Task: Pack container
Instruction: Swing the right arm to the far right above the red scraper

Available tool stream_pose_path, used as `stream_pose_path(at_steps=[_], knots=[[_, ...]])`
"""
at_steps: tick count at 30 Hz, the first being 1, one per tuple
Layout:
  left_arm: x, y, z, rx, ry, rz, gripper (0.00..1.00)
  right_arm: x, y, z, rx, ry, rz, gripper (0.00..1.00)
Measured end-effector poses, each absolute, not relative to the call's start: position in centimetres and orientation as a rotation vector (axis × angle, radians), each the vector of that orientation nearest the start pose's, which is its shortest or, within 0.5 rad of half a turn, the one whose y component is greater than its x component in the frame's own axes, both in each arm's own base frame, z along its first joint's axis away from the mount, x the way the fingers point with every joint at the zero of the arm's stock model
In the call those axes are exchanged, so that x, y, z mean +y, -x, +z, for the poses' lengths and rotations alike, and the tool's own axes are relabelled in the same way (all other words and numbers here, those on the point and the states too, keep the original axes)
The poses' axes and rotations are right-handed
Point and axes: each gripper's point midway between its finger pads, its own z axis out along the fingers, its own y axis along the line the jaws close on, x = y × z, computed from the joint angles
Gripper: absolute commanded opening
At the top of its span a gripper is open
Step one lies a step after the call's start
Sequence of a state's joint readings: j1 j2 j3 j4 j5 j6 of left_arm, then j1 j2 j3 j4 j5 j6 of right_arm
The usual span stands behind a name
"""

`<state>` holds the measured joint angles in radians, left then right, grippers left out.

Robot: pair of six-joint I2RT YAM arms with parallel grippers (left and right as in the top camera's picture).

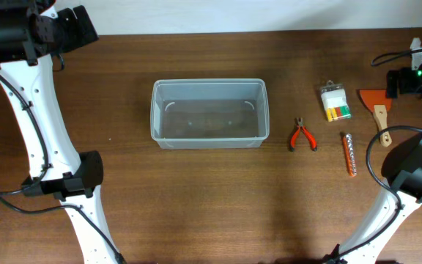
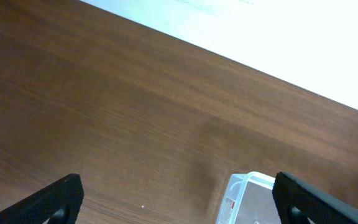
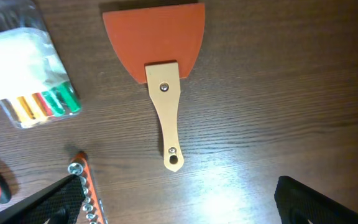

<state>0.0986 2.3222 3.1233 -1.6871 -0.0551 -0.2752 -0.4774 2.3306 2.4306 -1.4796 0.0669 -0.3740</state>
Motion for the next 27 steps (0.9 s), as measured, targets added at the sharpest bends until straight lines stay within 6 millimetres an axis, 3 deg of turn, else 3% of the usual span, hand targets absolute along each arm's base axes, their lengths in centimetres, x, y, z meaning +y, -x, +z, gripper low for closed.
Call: stream_pose_path(at_steps=[9,16,22,27], knots=[[5.7,-48.0,33.4,2.408,0.480,-0.009,0.99,-23.9,-43.5,10.5,3.041,-0.163,-0.187,0.99],[5.7,-48.0,33.4,2.408,0.480,-0.009,0.99,-23.9,-43.5,8.8,3.066,-0.130,-0.175,0.99],[5.7,-48.0,33.4,2.408,0.480,-0.009,0.99,-23.7,-42.5,5.7,3.120,-0.133,-0.141,0.99],[5.7,-48.0,33.4,2.408,0.480,-0.009,0.99,-24.1,-42.9,4.9,3.100,-0.134,-0.154,0.99]])
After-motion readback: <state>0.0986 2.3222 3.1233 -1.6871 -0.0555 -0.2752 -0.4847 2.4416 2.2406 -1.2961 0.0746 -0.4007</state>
